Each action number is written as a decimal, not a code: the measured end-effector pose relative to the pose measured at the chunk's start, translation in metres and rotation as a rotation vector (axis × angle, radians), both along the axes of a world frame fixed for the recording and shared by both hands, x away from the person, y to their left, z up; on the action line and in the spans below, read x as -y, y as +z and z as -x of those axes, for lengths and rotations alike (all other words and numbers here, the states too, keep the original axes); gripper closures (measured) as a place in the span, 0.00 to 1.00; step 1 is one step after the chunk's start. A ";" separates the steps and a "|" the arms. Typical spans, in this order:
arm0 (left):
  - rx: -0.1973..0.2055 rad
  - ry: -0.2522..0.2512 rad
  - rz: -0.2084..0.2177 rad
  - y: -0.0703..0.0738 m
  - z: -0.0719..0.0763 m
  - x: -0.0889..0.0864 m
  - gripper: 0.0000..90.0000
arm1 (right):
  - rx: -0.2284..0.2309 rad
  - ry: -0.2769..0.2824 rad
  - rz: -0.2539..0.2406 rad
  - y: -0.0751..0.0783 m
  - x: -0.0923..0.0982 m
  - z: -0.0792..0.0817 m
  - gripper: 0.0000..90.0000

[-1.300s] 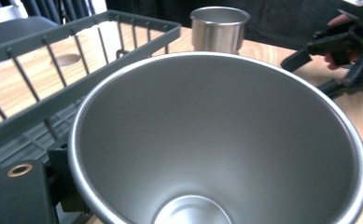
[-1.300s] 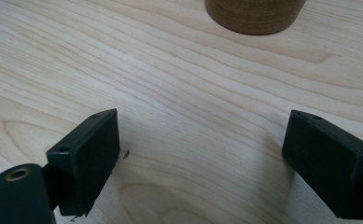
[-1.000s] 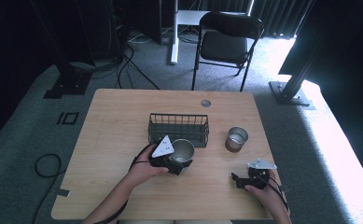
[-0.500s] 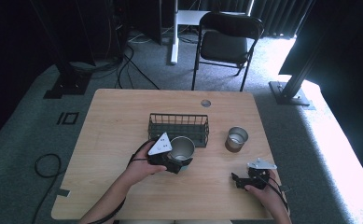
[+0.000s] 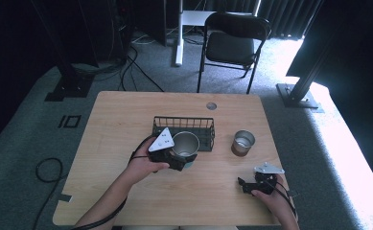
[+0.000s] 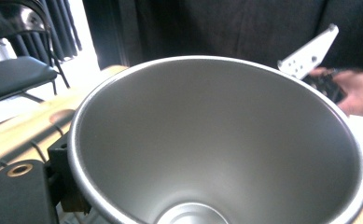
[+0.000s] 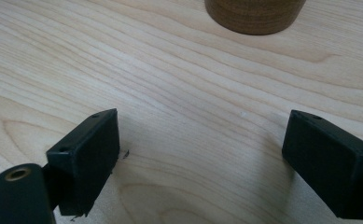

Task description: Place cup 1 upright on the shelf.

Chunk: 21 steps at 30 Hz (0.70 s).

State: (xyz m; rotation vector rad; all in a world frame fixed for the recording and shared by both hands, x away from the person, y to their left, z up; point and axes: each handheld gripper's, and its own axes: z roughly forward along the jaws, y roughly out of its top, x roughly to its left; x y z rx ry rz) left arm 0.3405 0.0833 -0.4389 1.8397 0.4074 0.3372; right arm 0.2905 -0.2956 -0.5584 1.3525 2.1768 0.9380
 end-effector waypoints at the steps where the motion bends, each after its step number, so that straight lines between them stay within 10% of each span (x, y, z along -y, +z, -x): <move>1: 0.004 0.008 0.009 0.003 -0.001 -0.001 0.15 | 0.000 0.000 0.000 0.000 0.000 0.000 0.12; 14: 0.056 0.054 0.060 0.046 -0.011 -0.005 0.15 | 0.000 0.000 0.000 0.000 0.000 0.000 0.12; 21: 0.072 0.197 0.078 0.065 -0.022 -0.010 0.15 | 0.000 0.000 0.000 0.000 0.000 0.000 0.12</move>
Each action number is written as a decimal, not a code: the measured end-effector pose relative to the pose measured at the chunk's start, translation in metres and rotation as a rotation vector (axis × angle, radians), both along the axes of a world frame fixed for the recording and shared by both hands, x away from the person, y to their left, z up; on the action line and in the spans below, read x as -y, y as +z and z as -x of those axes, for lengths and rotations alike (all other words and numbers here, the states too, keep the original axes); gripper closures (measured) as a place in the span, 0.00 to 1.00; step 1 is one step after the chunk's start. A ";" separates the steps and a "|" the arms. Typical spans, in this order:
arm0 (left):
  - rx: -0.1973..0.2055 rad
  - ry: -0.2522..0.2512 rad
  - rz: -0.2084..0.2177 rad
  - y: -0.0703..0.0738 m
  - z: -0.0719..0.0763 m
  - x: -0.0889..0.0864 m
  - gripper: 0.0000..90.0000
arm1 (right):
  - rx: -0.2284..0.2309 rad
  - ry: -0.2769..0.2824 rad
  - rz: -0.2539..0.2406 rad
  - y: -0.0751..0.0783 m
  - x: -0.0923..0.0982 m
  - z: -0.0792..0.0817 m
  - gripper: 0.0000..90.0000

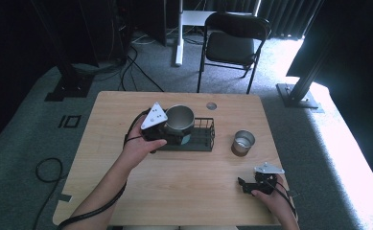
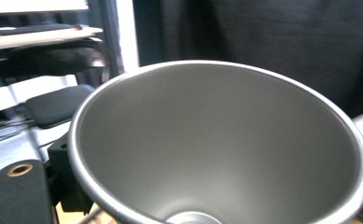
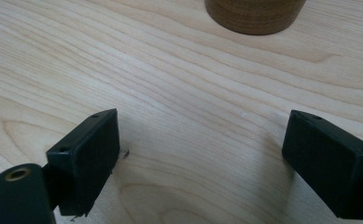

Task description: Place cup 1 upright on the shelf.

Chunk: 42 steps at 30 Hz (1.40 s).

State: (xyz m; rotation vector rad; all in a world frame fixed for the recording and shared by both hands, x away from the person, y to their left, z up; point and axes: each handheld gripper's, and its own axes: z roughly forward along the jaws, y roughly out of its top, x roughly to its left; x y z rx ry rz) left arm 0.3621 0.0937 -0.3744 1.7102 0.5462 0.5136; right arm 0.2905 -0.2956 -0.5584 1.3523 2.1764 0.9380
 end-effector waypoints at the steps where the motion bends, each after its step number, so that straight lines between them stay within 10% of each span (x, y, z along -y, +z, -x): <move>1: -0.002 0.025 0.002 0.002 -0.002 -0.002 0.15 | 0.000 0.000 0.000 0.000 0.000 0.000 0.12; 12: -0.002 0.292 0.040 -0.001 -0.024 -0.016 0.15 | 0.000 0.000 0.000 0.000 0.000 0.000 0.12; 42: -0.113 0.488 0.043 -0.086 -0.065 -0.007 0.15 | -0.002 0.000 -0.001 0.000 0.000 0.000 0.12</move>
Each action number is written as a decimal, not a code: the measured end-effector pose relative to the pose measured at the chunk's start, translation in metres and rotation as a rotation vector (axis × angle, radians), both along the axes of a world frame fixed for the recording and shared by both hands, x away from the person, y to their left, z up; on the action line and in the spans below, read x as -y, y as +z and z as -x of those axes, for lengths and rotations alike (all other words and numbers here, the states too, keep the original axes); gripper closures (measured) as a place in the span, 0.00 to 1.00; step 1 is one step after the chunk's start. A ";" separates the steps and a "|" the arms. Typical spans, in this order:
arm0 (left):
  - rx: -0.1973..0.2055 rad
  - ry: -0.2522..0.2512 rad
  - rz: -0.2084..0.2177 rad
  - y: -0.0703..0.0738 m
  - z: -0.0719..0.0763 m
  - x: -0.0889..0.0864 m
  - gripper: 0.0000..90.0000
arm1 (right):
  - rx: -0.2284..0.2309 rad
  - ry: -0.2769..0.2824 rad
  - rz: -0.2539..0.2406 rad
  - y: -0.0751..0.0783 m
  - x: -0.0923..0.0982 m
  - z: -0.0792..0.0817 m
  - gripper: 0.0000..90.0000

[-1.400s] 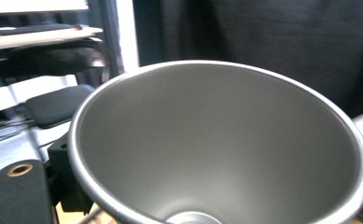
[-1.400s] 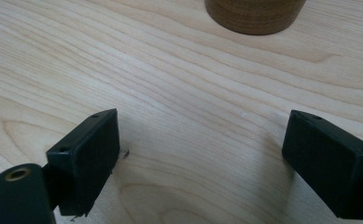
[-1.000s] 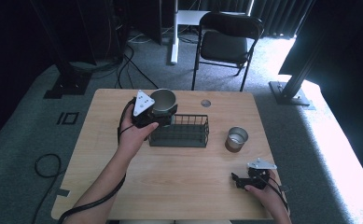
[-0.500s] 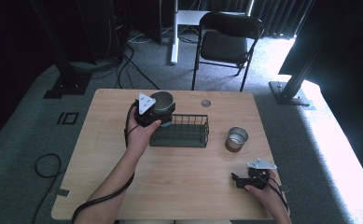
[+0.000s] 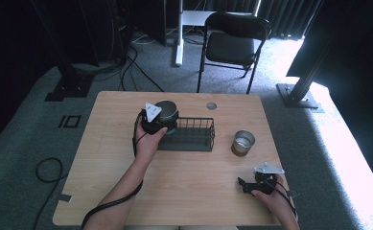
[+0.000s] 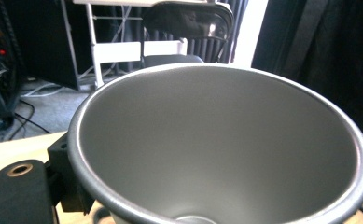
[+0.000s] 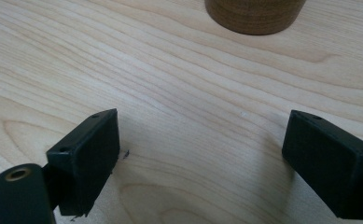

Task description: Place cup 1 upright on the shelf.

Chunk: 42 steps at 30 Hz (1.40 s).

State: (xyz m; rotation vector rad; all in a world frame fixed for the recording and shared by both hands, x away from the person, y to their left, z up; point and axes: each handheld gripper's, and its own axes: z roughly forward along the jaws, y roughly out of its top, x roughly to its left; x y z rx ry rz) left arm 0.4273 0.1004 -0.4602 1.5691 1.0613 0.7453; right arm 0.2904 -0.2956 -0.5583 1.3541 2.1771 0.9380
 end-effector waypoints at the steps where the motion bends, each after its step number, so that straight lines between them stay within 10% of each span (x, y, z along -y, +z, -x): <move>1: -0.006 -0.005 -0.009 -0.002 0.000 0.001 0.15 | 0.000 0.000 0.000 0.000 0.000 0.000 0.12; 25: 0.023 -0.030 -0.054 -0.027 -0.002 0.012 0.15 | 0.000 0.000 -0.001 0.000 0.000 0.000 0.12; 42: -0.045 -0.097 -0.087 -0.018 0.011 0.002 0.03 | 0.000 0.000 0.000 0.000 0.000 0.000 0.12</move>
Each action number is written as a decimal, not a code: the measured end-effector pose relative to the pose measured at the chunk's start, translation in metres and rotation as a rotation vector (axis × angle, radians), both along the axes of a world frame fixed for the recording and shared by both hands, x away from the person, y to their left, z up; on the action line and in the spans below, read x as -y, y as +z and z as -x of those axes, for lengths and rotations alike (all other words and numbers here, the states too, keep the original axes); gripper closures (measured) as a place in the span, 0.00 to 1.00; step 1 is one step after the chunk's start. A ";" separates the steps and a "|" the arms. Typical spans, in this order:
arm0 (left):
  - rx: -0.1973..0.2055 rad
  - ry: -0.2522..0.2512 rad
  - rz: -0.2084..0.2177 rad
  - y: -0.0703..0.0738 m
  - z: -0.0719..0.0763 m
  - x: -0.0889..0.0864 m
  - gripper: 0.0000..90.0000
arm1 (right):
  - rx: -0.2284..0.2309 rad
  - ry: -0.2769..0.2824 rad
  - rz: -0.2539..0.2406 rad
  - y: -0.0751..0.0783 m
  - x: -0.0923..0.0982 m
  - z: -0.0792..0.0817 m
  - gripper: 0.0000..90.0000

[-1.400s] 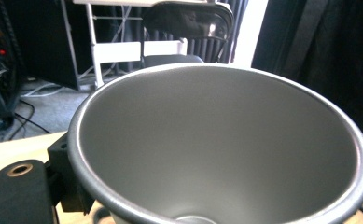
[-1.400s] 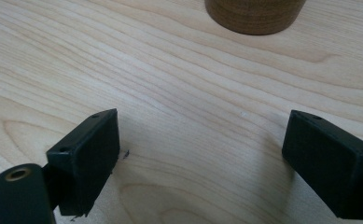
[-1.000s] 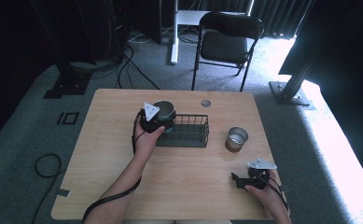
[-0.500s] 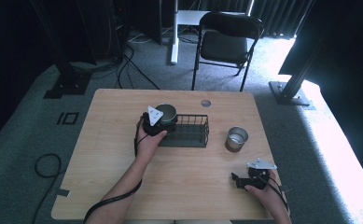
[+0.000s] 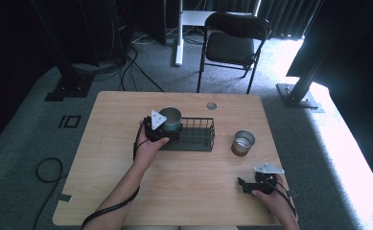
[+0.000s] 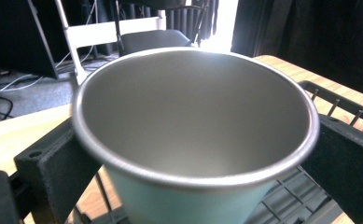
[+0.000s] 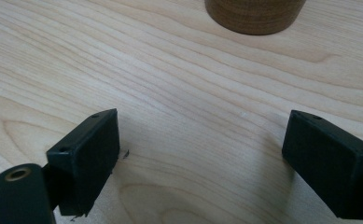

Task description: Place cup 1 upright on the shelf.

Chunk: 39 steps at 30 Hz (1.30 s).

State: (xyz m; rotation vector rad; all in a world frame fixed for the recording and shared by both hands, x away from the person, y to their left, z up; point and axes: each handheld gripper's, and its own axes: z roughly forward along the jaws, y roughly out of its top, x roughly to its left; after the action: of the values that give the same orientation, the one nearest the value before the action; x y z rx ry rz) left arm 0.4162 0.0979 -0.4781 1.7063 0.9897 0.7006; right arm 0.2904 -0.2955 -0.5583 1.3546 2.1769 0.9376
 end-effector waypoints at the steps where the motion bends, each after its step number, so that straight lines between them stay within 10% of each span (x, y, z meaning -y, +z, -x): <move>1: 0.001 -0.005 0.003 0.001 0.001 -0.001 0.03 | 0.000 0.000 0.000 0.000 0.000 0.000 0.12; 39: -0.046 -0.046 0.003 0.012 0.037 -0.055 0.03 | 0.000 0.000 0.000 0.000 0.000 0.000 0.12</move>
State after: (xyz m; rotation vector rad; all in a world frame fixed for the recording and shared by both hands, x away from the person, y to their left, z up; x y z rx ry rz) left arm 0.3793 0.1528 -0.4656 1.7440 0.9791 0.6324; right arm 0.2904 -0.2955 -0.5583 1.3550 2.1770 0.9374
